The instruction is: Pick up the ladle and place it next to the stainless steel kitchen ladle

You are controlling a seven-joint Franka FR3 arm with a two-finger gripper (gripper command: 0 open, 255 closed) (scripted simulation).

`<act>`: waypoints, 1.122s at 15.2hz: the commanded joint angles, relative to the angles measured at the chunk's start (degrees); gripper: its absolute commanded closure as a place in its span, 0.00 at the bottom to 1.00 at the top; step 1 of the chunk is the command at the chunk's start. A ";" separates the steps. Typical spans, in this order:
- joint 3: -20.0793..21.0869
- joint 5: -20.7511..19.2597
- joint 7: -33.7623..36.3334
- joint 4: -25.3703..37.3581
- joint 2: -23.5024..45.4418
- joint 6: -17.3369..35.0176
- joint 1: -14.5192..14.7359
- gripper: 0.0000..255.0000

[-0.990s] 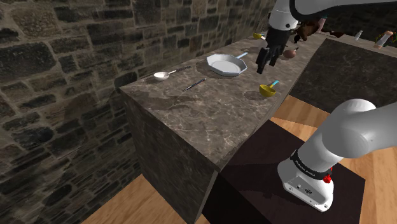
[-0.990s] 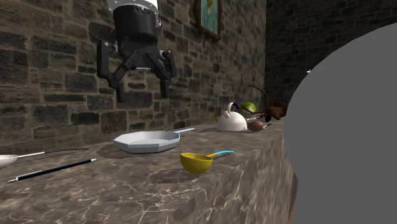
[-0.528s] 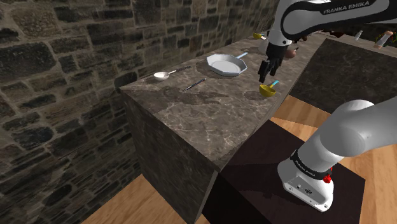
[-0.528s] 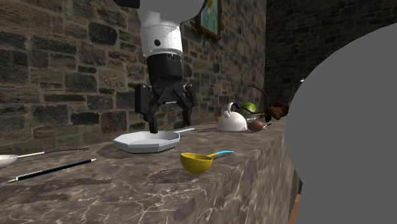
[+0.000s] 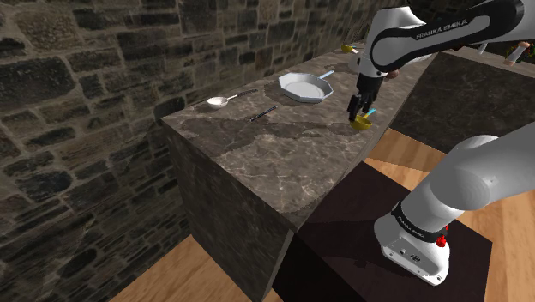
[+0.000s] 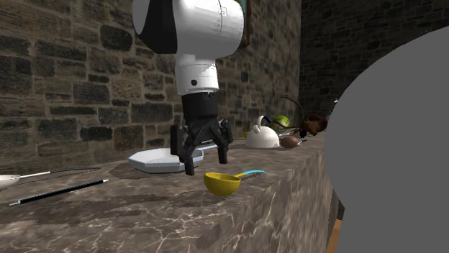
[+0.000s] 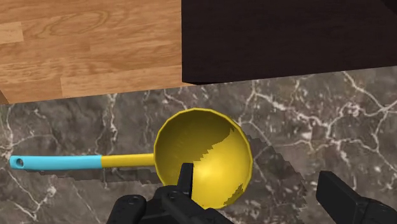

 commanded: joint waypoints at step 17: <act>-0.55 -0.39 0.08 -1.75 1.66 3.44 -0.14 1.00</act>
